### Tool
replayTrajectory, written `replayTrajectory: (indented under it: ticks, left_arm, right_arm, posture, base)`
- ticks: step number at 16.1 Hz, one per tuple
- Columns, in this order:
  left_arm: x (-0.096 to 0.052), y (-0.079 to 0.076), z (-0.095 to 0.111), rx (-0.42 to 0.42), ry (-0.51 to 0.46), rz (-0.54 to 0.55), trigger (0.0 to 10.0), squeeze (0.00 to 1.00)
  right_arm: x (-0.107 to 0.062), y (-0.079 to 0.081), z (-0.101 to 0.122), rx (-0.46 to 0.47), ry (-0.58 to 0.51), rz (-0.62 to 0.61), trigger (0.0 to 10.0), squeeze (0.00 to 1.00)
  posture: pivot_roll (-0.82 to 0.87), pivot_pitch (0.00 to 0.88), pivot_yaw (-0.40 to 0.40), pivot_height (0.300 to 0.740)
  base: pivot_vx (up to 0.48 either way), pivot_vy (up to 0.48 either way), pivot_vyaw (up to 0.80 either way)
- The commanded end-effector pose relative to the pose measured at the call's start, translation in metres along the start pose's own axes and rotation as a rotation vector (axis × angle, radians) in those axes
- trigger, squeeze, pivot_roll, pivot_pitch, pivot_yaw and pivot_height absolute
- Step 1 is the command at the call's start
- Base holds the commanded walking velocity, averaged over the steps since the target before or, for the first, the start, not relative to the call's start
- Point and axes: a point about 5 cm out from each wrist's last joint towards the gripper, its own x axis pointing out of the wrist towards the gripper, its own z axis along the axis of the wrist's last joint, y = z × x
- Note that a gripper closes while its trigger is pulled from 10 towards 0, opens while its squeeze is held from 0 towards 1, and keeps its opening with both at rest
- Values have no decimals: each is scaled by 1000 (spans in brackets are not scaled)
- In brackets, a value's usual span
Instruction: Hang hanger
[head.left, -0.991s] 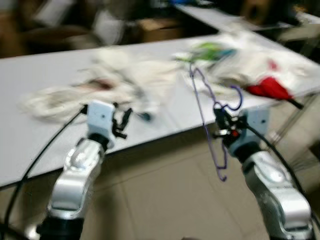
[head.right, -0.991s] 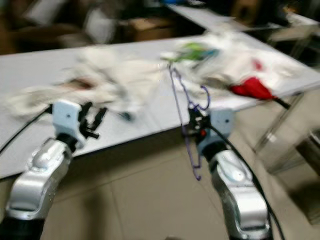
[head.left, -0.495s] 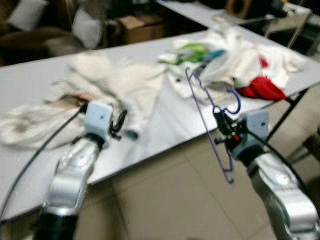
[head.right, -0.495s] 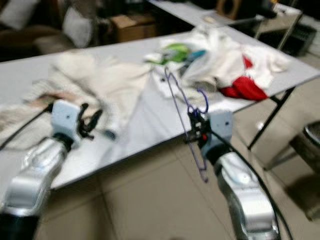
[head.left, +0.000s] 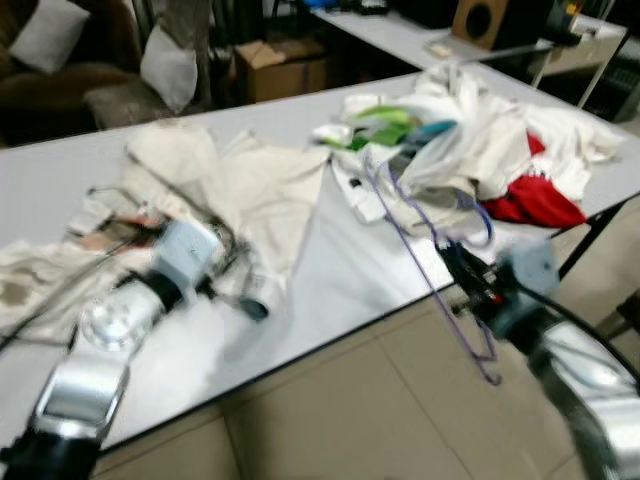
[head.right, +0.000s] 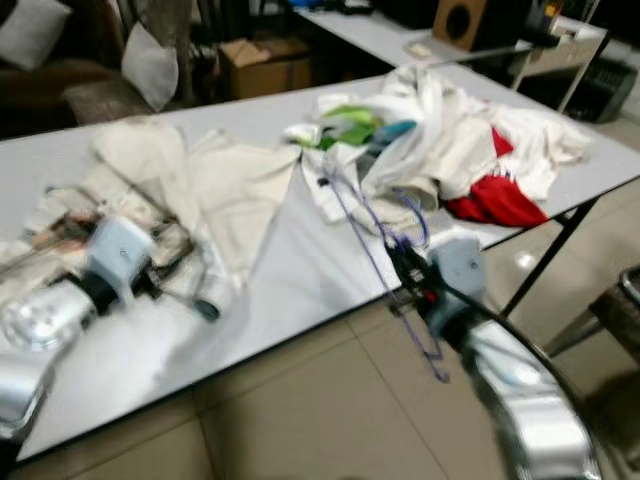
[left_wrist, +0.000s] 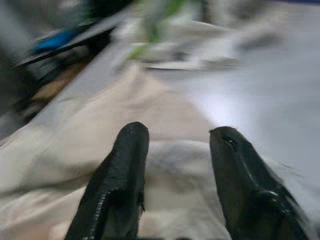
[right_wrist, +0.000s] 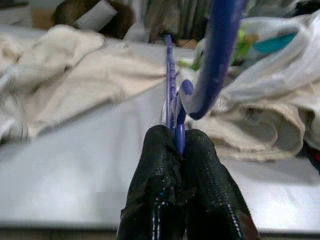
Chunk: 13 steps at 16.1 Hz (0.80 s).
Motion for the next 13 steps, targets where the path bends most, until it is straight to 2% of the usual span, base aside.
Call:
replayTrajectory:
  ticks: [1,2,4,6,7,8,9,11,12,13]
  left_arm:
    - [-5,-1,-3,56,22,-61,10000,1000]
    - [-8,-5,-6,72,47,-131,10000,1000]
    - [-7,-12,-7,102,69,-191,10000,1000]
    - [3,-21,-15,236,109,-229,10000,1000]
    - [6,-19,-18,268,122,-214,10000,620]
    - [9,-18,-20,277,135,-190,10000,365]
    - [12,-16,-21,276,134,-159,10000,0]
    - [18,-18,-20,242,110,-119,10000,0]
    - [21,-16,-20,230,99,-64,10000,0]
    - [23,-14,-20,230,91,-46,4353,0]
  right_arm:
    - [-2,0,6,-15,-40,38,10000,0]
    - [-7,-5,4,-23,-30,54,10000,0]
    - [-13,-14,-2,-39,2,44,10000,0]
    - [-21,-38,-3,-46,-18,-107,10000,0]
    - [-22,-41,-2,-38,-25,-128,10000,0]
    - [-23,-41,-2,-31,-33,-137,10000,0]
    - [-22,-39,-1,-23,-40,-135,10000,0]
    - [-21,-33,-3,-17,-44,-121,10000,0]
    - [-19,-30,-4,-16,-47,-114,10000,0]
    - [-19,-29,-3,-13,-52,-113,10000,0]
  posture:
    - [-131,0,-29,740]
    - [-132,0,-29,740]
    - [-132,0,-31,740]
    - [-152,0,-36,740]
    - [-155,0,-38,740]
    - [-158,0,-39,740]
    - [-158,0,-39,740]
    - [-163,0,-42,740]
    - [-166,0,-40,740]
    - [-169,0,-38,740]
  base:
    - [0,0,0]
    - [0,0,0]
    - [0,0,0]
    - [0,0,0]
    - [0,0,0]
    - [0,0,0]
    - [0,0,0]
    - [0,0,0]
    - [0,0,0]
    - [0,0,0]
